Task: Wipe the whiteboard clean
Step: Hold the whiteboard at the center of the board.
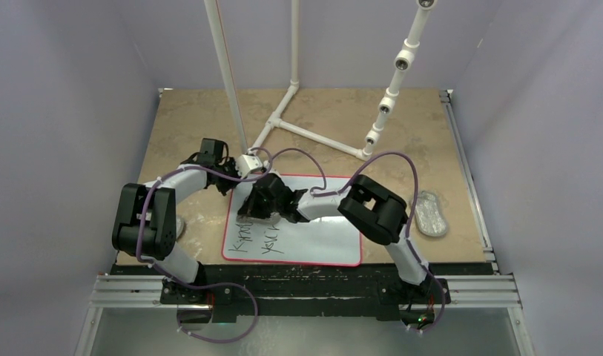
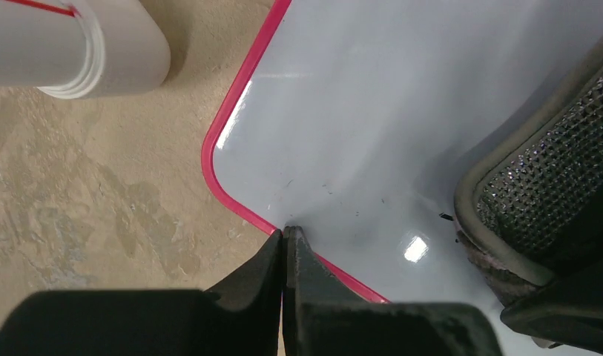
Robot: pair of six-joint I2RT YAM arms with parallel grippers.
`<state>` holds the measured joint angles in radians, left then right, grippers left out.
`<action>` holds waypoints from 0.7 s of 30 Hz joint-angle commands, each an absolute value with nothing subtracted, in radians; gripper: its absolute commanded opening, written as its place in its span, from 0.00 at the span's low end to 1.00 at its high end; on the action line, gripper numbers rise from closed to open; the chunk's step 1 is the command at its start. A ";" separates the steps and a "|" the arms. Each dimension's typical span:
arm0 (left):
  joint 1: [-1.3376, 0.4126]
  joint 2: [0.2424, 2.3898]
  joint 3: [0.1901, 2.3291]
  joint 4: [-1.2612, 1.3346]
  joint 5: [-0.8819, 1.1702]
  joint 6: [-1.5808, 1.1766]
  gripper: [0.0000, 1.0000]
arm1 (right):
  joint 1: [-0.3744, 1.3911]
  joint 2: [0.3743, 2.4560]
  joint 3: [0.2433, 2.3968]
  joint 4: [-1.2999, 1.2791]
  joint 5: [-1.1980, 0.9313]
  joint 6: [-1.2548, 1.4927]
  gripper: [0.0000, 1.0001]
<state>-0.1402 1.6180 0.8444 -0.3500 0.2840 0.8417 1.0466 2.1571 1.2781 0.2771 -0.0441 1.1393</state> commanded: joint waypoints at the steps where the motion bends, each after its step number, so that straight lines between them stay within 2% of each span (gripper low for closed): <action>1: -0.129 1.710 0.757 -0.588 0.194 0.859 0.00 | 1.051 2.189 1.158 0.076 -0.087 1.100 0.00; 7: -0.129 1.710 0.752 -0.592 0.196 0.865 0.00 | 0.945 2.027 0.767 0.170 -0.042 1.123 0.00; 10: -0.130 1.705 0.756 -0.597 0.206 0.864 0.00 | 0.902 1.984 0.659 0.200 -0.036 1.132 0.00; 15: -0.123 1.652 0.843 -0.699 0.297 0.819 0.00 | 0.900 2.021 0.720 0.181 -0.018 1.127 0.00; 21: -0.008 1.549 0.958 -0.848 0.391 0.742 0.11 | 0.900 2.026 0.740 0.156 -0.004 1.153 0.00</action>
